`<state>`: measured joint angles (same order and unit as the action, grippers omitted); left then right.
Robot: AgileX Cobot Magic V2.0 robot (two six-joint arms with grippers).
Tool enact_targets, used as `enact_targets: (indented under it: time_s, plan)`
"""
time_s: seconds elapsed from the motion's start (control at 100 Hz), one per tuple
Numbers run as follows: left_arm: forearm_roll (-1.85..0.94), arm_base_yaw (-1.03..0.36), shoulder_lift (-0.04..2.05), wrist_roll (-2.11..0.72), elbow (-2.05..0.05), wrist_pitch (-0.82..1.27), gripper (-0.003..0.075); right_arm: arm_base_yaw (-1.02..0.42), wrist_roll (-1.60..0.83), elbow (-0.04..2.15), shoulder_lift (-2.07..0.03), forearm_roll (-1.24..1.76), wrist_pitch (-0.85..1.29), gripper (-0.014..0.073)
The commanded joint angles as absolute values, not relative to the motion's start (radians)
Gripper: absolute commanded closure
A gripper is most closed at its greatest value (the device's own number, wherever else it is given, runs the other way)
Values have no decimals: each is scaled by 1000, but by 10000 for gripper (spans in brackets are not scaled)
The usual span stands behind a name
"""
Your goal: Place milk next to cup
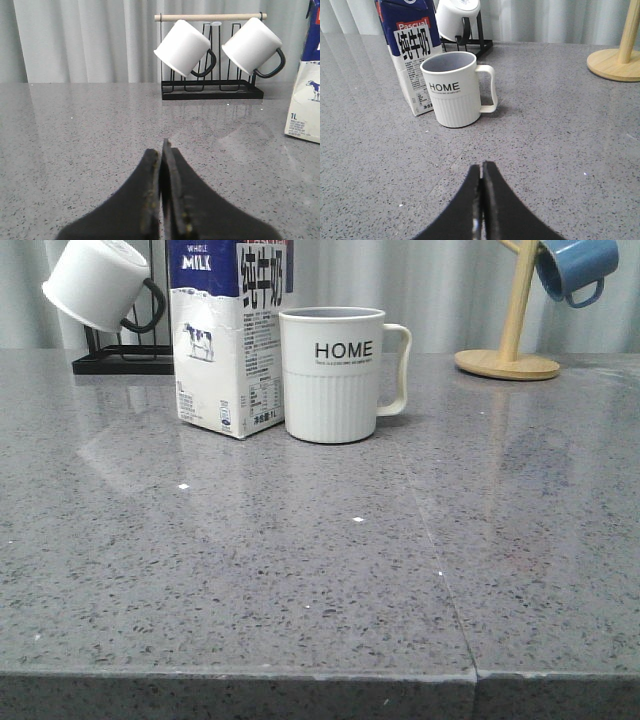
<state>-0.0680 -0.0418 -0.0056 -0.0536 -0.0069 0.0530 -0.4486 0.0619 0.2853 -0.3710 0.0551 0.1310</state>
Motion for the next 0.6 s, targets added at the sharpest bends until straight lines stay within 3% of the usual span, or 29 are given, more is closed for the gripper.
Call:
enact_targets:
  time_s: [0.0, 0.4, 0.59]
  plan:
    - [-67, -39, -34, -52, 53, -20, 741, -449, 60, 310, -373, 46, 58, 659]
    - [-67, -39, -34, -52, 53, -20, 741, -441, 59, 287, -373, 43, 11, 659]
    - [-67, -39, -34, -52, 53, -20, 741, -307, 59, 212, -373, 40, -132, 659]
